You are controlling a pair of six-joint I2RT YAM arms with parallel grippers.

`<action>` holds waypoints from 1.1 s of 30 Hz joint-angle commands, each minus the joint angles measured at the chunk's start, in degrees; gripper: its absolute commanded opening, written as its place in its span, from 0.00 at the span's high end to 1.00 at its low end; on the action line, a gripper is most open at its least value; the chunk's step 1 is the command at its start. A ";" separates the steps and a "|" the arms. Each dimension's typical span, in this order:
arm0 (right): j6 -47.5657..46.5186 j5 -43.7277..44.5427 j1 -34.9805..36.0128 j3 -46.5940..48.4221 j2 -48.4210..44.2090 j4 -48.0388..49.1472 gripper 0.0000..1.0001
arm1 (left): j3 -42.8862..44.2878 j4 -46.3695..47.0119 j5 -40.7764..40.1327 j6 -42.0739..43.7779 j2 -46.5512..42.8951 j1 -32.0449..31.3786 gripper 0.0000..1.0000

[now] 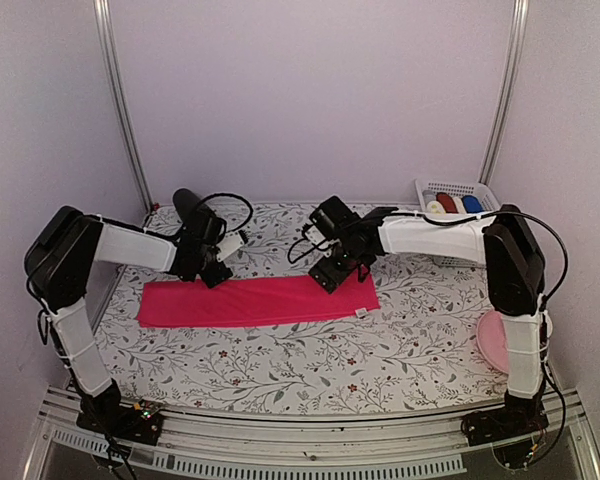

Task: Roll the towels
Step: Smooth out the towel at the center of the board.

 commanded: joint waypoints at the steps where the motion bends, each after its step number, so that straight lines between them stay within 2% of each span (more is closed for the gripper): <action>1: 1.74 -0.35 0.27 10.33 4.44 1.75 0.01 | 3.48 -4.09 3.54 -2.35 -6.21 0.20 0.03; 4: 1.50 -1.39 0.45 15.63 8.69 4.25 0.01 | 1.19 -4.37 4.26 -1.42 -9.42 0.28 0.03; 11: 1.29 -4.50 1.79 23.67 20.05 11.57 0.01 | -11.31 -5.47 13.96 -1.19 -18.76 0.29 0.03; 16: 2.96 -4.73 2.38 27.25 25.42 13.39 0.01 | -17.00 -5.92 14.52 -1.41 -19.14 0.20 0.05; 25: 3.60 2.52 2.42 26.83 27.47 12.86 0.01 | -20.16 -7.10 11.51 -0.31 -14.90 0.20 0.09; 29: 2.69 8.96 2.14 26.77 28.53 11.05 0.01 | -20.23 -9.14 12.44 -0.28 -15.55 0.20 0.07; 33: 2.78 11.04 0.79 25.33 28.20 10.39 0.01 | -20.34 -11.45 13.80 -0.20 -16.90 0.20 0.03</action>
